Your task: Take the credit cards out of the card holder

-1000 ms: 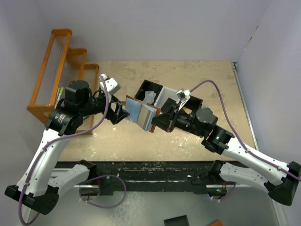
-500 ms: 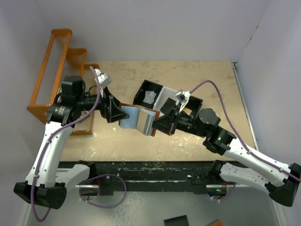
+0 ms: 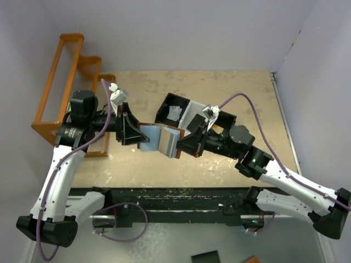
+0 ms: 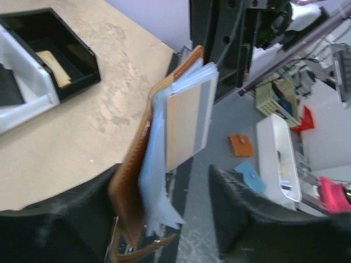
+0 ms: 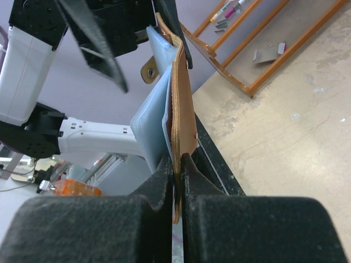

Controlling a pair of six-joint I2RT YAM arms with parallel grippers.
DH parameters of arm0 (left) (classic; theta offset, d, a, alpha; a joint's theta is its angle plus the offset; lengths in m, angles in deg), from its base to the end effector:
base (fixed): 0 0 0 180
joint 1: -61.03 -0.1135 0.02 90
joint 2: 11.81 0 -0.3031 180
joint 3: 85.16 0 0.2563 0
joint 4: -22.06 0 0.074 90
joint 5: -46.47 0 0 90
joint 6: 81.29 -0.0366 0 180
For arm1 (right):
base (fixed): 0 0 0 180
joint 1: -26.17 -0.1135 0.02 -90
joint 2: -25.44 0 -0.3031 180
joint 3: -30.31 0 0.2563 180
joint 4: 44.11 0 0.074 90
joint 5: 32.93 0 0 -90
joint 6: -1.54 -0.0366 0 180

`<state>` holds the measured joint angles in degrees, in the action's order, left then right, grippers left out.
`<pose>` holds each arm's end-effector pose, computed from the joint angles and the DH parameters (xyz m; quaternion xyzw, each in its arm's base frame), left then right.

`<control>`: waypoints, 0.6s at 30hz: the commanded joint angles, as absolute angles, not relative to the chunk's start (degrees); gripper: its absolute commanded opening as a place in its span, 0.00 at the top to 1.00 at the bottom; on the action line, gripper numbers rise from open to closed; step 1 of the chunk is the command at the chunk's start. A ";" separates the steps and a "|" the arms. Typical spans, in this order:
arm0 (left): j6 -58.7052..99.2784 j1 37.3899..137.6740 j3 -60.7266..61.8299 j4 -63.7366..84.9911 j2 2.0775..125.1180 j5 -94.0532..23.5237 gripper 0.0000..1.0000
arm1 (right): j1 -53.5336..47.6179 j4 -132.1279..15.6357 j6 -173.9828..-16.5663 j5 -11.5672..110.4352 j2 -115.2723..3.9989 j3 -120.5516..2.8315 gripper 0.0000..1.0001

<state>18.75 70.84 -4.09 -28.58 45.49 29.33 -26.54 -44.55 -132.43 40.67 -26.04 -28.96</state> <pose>0.1581 -0.0628 0.4335 0.3095 0.6862 -0.5710 0.3277 0.1089 0.1601 0.3993 -0.1566 0.6435 0.6179 0.4237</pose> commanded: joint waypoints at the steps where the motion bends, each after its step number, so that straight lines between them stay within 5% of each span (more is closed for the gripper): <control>1: 14.50 70.70 -3.94 -30.33 45.24 21.17 0.44 | -26.57 -41.37 -131.35 40.79 -25.34 -32.30 1.00; 4: 10.31 70.74 -3.94 -35.01 47.72 16.88 0.48 | -26.56 -40.41 -131.73 40.69 -25.64 -32.44 1.00; 7: 9.85 70.70 -5.03 -35.65 48.61 19.45 0.34 | -26.55 -38.61 -132.34 39.78 -26.45 -32.43 1.00; 10: 12.55 70.70 -6.39 -32.84 48.27 24.61 0.35 | -26.57 -38.12 -132.38 39.32 -27.52 -32.87 1.00; 12: 13.99 70.70 -6.70 -32.00 48.07 27.39 0.50 | -26.57 -38.09 -132.66 39.93 -27.96 -32.90 1.00; 16: 14.54 70.70 -6.69 -32.13 47.59 31.85 0.98 | -26.57 -39.25 -133.25 41.58 -28.25 -33.38 1.00; 18: 16.47 70.70 -6.48 -31.35 47.31 32.41 1.00 | -26.56 -41.47 -133.52 42.34 -28.65 -33.96 0.95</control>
